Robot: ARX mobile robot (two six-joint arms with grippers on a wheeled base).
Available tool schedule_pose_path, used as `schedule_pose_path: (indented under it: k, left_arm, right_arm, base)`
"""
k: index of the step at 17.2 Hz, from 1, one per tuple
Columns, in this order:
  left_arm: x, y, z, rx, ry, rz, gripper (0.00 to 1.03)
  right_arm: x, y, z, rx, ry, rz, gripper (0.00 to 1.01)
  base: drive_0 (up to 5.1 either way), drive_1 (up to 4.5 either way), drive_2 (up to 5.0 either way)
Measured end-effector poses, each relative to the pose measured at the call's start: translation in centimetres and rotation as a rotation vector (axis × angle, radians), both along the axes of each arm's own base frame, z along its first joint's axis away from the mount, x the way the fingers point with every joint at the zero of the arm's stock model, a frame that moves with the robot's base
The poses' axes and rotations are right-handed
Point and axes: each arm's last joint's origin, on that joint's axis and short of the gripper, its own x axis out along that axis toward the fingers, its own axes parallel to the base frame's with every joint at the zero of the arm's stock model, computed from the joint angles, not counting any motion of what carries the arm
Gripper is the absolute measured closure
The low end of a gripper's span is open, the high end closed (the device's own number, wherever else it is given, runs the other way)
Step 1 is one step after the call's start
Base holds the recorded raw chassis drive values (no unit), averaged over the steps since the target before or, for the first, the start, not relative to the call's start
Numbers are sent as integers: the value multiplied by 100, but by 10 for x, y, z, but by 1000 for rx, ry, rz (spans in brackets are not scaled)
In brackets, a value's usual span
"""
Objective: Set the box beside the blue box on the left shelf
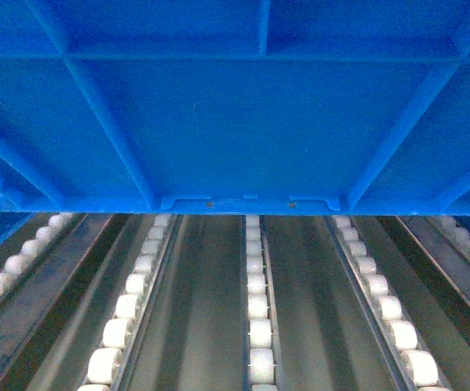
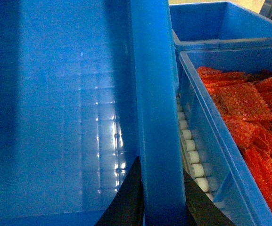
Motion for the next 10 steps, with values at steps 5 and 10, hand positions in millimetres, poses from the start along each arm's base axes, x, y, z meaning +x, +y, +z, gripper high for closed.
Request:
schedule_pose_path:
  k: [5, 10]
  left_arm:
    - [0, 0, 0, 0, 0, 0, 91]
    - [2, -14, -37, 89, 365, 69, 90]
  right_arm:
    - [0, 0, 0, 0, 0, 0, 91]
    - [3, 10, -34, -110, 244, -156, 86]
  base:
    - [0, 0, 0]
    - [0, 0, 0]
